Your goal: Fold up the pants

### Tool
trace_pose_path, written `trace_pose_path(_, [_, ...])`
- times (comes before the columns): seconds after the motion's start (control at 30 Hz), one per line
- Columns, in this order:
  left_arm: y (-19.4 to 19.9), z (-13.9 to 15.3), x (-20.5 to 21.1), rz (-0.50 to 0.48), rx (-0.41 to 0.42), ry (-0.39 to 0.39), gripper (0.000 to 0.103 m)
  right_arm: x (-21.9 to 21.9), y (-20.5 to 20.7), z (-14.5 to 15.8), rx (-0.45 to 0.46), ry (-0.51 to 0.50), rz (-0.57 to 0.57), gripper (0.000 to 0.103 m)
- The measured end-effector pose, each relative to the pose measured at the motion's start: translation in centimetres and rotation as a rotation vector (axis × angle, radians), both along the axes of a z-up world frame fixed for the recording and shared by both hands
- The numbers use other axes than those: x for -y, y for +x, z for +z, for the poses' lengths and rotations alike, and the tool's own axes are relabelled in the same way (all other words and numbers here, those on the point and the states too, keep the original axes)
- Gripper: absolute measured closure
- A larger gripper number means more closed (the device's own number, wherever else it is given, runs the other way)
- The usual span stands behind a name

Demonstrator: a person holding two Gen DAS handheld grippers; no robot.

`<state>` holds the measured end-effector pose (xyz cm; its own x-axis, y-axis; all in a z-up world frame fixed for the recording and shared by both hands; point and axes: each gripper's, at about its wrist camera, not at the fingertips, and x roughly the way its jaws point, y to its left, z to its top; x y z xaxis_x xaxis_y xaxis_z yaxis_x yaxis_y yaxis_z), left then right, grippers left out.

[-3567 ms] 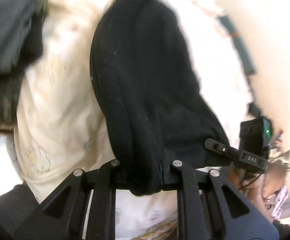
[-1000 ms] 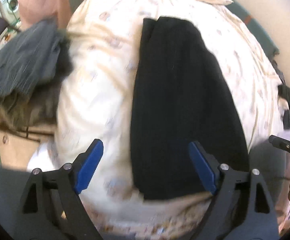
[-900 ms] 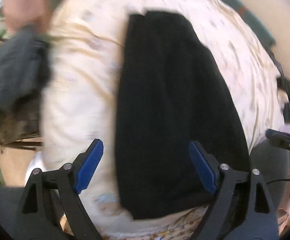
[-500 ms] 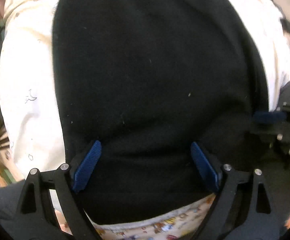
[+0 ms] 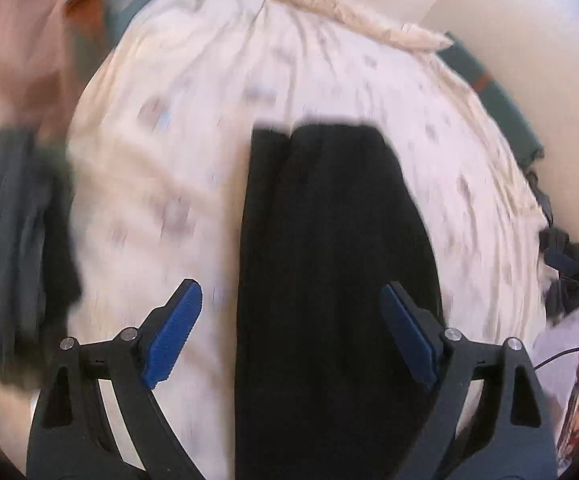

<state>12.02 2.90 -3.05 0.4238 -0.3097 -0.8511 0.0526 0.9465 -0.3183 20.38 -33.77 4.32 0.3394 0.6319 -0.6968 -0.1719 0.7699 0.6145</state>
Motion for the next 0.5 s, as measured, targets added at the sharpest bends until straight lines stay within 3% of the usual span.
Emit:
trace_pose_path(0.07, [5.0,-0.8,1.0,-0.004,0.011,0.005,0.027,0.4,2.4,-0.4,0.031,-0.022,-0.042,0.037])
trace_pose_path(0.13, [9.7,-2.0,1.7,-0.02,-0.003,0.008,0.044,0.8,5.2,-2.3,0.03,-0.039,-0.066,0.037])
trace_pose_path(0.27, [17.0,-4.7,2.9,-0.021,-0.034,-0.012,0.052,-0.6,9.3,-6.8,-0.024,-0.04,-0.098,0.037])
trace_pose_path(0.37, [20.1,-7.0,4.2,-0.043,-0.071,-0.005,0.057,-0.5,11.7,-9.7,-0.076,-0.003,-0.123,0.037])
trace_pose_path(0.43, [21.1,-8.4,4.8,-0.058,-0.106,0.007,0.096,-0.2,12.8,-11.0,-0.095,0.014,-0.137,0.037])
trace_pose_path(0.5, [21.3,-8.4,5.5,-0.079,-0.081,0.067,0.1,-0.4,13.9,-12.0,-0.105,0.023,-0.141,0.037])
